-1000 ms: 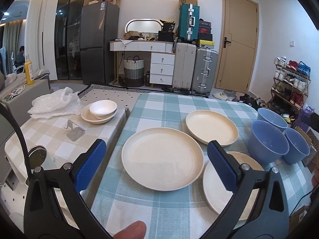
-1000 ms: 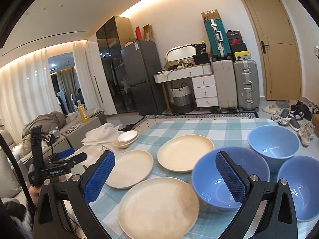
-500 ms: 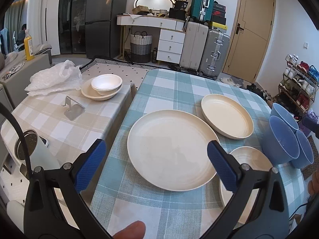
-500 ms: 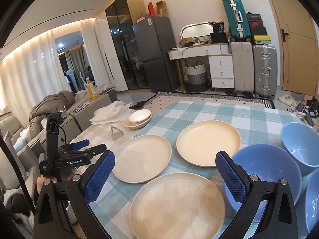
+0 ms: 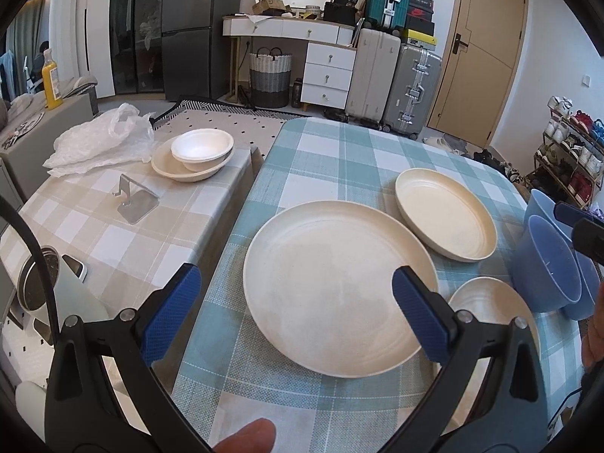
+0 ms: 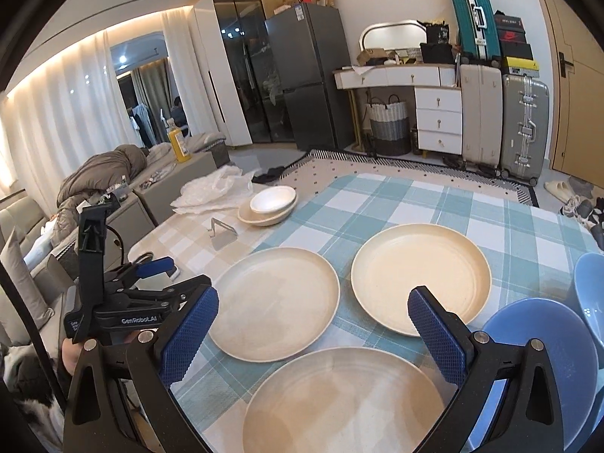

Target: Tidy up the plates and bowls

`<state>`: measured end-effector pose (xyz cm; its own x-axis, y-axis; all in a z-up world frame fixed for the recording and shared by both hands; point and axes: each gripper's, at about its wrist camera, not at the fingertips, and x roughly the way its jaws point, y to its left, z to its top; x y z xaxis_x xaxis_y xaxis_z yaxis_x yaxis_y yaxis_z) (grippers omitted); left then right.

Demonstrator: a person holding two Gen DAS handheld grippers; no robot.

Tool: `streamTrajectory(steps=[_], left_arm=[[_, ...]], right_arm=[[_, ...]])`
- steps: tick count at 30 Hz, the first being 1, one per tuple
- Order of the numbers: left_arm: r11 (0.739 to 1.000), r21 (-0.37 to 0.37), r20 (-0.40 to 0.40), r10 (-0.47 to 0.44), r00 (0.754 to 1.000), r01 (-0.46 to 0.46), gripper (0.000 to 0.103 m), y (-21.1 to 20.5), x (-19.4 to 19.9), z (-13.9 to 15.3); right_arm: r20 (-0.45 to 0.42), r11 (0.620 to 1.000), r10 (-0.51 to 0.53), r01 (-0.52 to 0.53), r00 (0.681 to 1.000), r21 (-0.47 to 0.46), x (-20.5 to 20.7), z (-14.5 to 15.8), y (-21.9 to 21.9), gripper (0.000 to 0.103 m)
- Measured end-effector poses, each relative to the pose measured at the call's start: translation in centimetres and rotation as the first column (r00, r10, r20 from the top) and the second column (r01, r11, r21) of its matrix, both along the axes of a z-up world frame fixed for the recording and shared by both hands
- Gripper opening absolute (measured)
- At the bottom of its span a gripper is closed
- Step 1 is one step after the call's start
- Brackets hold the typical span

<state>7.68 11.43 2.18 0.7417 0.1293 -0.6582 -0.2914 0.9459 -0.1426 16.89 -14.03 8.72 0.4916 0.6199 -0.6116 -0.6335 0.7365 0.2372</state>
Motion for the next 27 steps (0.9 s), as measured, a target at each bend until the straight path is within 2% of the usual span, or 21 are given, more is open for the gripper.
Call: streamTrajectory(steps=[7,9,14,19,23,25,27], left_arm=[[1.0,-0.022,-0.029,0.01,1.0,-0.011,0.101,1.3,0.8,-1.9],[0.999,-0.035,-0.044,0.013,0.999,-0.014,0.101,1.7,0.8,-2.5],[0.998,-0.059,-0.08,0.025,0.996,-0.029,0.1,2.7,1.4,-4.1],[0.994,-0.104,-0.113,0.031,0.993,-0.043,0.09,3.6,2.2,-5.6],[0.991,-0.134,-0.129,0.011,0.992,-0.029,0.088,3.8,2.5,-6.6],[0.989,-0.146,-0.132,0.005,0.991,-0.025,0.083,3.9,2.7,-7.0],[0.986,-0.158,-0.14,0.024,0.99,-0.047,0.083,4.1,2.8,-7.4]], right_arm=[[-0.072,0.999,0.018,-0.021,0.997,-0.037,2.6,-2.3,2.4,0.101],[-0.092,0.999,0.026,-0.03,0.995,-0.041,3.3,-2.9,3.0,0.095],[-0.143,0.996,0.05,-0.059,0.988,-0.06,4.7,-4.6,4.7,0.09],[-0.188,0.994,0.066,-0.08,0.98,-0.071,5.3,-6.3,5.8,0.087],[-0.227,0.992,0.069,-0.091,0.972,-0.088,6.0,-7.9,6.4,0.086],[-0.243,0.99,0.068,-0.096,0.968,-0.103,6.2,-8.6,6.8,0.081],[-0.261,0.988,0.057,-0.092,0.964,-0.124,6.5,-9.4,7.2,0.077]])
